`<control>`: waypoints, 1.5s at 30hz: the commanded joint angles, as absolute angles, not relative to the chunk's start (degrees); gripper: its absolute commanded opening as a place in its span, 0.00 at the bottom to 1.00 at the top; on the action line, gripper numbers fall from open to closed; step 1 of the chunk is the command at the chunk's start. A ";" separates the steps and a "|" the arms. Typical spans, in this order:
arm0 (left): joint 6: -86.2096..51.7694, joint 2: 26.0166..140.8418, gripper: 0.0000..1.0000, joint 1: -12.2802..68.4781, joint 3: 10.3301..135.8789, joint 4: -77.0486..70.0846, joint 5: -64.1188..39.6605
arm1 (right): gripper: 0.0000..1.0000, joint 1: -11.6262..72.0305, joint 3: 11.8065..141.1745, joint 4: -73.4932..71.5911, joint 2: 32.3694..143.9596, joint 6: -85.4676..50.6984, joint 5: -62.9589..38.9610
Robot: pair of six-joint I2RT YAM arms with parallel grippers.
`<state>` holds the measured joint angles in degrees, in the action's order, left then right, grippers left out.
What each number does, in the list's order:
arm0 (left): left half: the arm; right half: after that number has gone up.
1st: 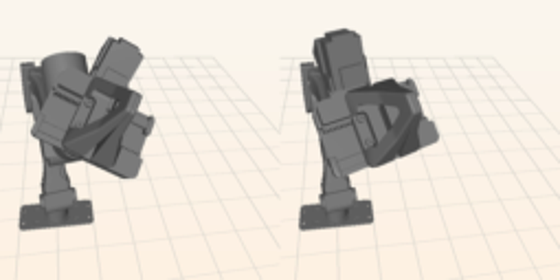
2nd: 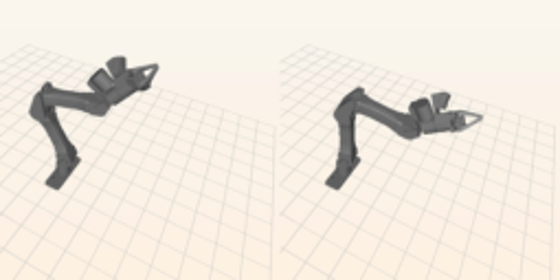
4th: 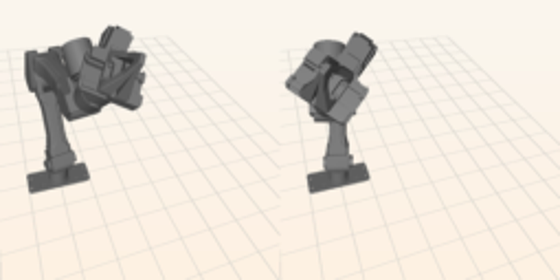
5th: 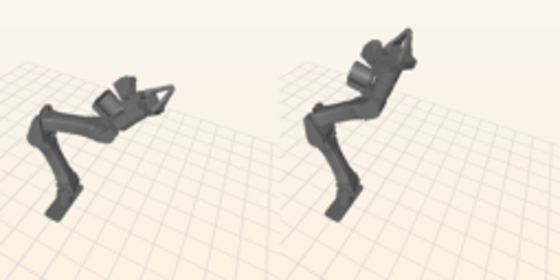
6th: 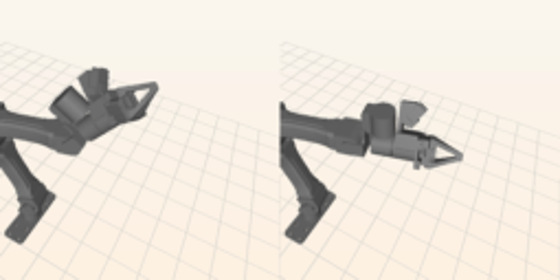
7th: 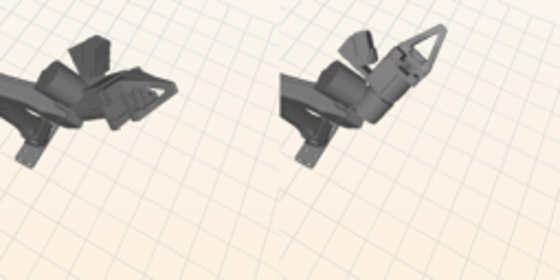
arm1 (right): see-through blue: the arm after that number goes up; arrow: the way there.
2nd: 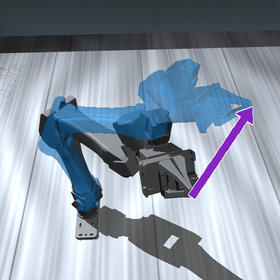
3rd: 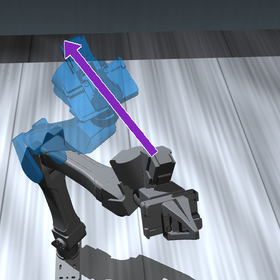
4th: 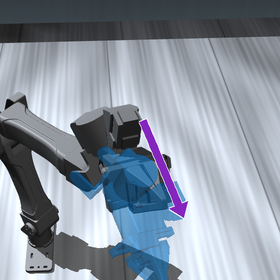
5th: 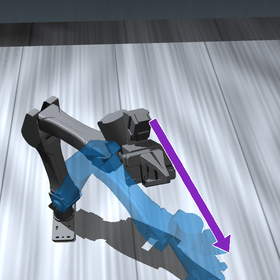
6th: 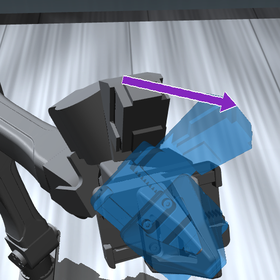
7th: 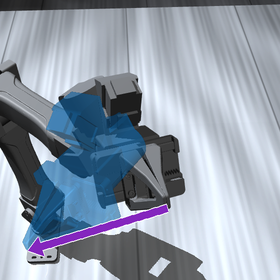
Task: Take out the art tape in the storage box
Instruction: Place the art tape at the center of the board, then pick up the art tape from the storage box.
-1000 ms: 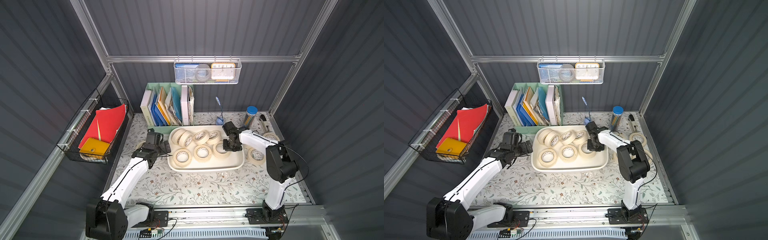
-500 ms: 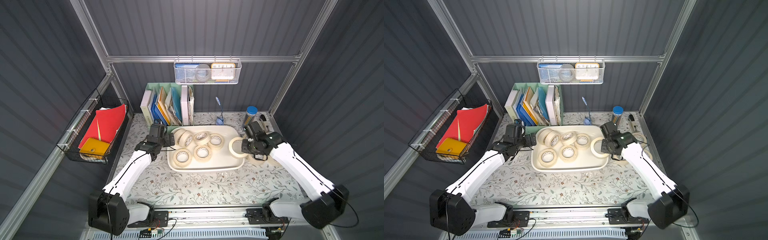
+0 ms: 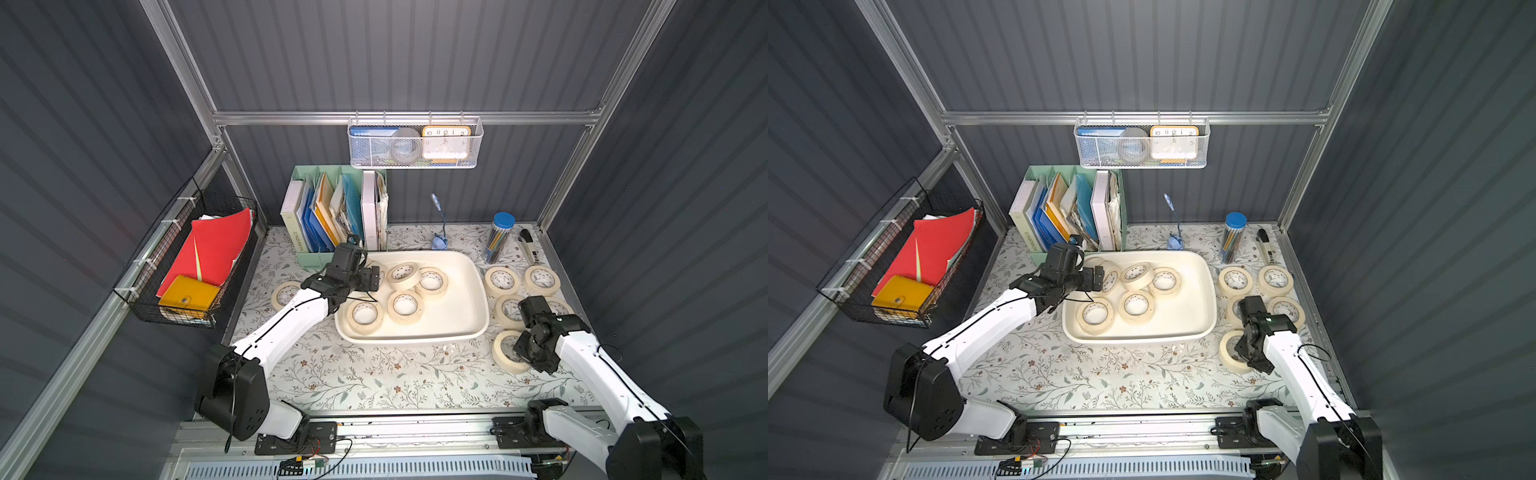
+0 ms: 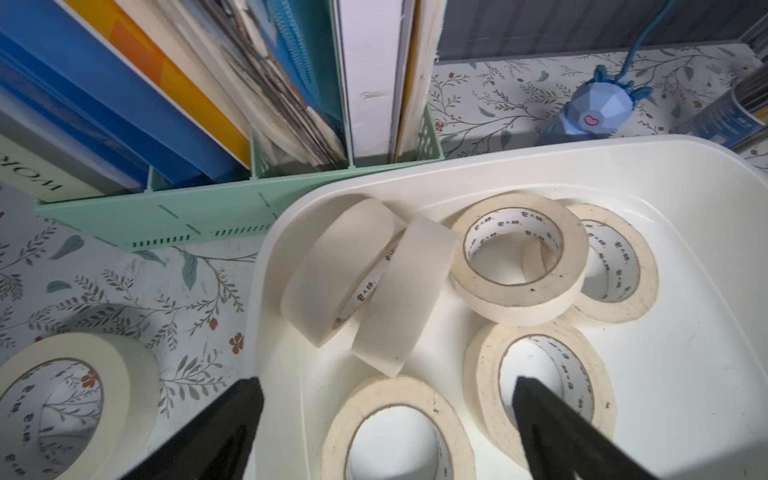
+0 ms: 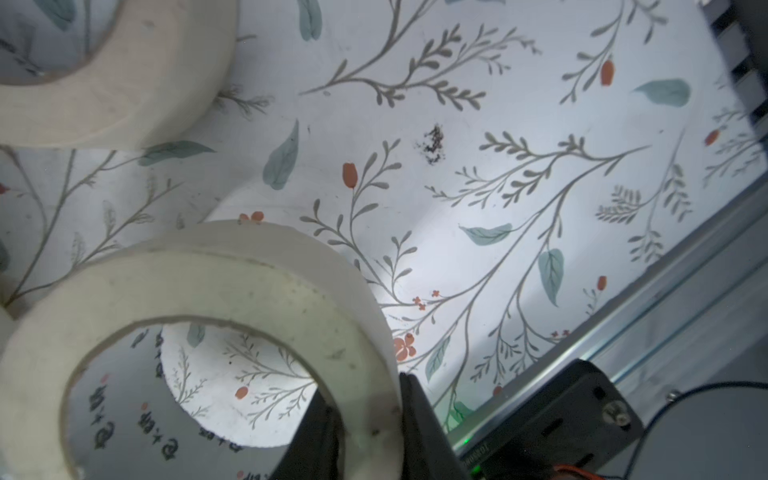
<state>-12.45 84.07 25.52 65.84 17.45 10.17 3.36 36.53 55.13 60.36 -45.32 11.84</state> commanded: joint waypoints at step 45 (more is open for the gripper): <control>7.01 117.98 1.00 33.74 92.94 24.97 -12.96 | 0.77 -1.42 47.10 50.62 68.51 -28.92 1.28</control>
<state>2.28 116.03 34.09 91.46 22.68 -12.71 -1.61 47.92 50.63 67.83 -30.26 3.33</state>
